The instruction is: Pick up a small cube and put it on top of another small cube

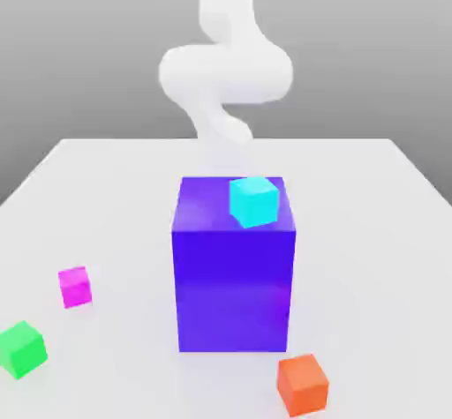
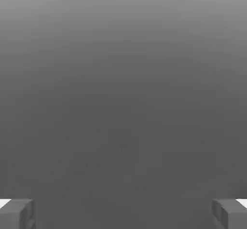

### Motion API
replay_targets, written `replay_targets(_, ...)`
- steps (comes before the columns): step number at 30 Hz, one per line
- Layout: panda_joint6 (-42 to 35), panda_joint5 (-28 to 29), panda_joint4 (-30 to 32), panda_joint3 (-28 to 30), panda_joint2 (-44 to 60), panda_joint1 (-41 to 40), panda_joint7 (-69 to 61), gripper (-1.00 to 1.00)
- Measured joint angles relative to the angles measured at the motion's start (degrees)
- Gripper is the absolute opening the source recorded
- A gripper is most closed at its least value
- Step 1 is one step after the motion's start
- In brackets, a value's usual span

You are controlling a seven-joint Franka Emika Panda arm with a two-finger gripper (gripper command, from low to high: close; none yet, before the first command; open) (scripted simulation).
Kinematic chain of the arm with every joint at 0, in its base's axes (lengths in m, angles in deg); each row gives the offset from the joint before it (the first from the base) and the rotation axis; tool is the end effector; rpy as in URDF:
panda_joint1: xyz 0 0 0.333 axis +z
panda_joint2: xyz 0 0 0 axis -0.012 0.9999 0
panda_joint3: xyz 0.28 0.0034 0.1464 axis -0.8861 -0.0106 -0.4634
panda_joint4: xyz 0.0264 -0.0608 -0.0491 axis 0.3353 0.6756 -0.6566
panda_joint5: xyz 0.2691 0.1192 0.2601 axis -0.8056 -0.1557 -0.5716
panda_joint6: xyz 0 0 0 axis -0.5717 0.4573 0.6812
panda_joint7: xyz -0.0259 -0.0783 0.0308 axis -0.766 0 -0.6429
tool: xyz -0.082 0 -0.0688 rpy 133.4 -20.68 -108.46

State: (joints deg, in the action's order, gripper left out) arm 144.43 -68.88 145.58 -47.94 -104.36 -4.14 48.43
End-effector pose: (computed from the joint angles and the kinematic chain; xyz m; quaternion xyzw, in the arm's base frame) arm 0.3735 -0.0219 0.6700 -0.8415 0.4033 -0.3374 0.1240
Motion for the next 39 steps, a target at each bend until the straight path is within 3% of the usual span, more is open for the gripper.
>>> replay_targets(12,12.1,7.7,11.6,3.5,18.8,-15.2,12.7,0.00)
replay_targets(21,21.4,8.5,20.3,9.7,32.5,-23.9,18.5,0.00)
replay_targets(25,25.8,4.8,24.3,12.8,38.5,-27.0,18.2,0.00)
replay_targets(28,29.1,-1.7,27.0,13.3,43.0,-30.3,15.4,0.00)
replay_targets(32,35.2,-9.8,26.4,8.3,50.8,-32.9,10.1,0.00)
replay_targets(35,40.1,-12.6,25.2,3.9,57.0,-36.7,7.9,0.00)
replay_targets(36,41.3,-12.9,25.0,3.0,58.5,-37.5,7.6,-1.00)
replay_targets(39,41.3,-12.8,25.0,3.0,58.5,-37.5,7.7,-1.00)
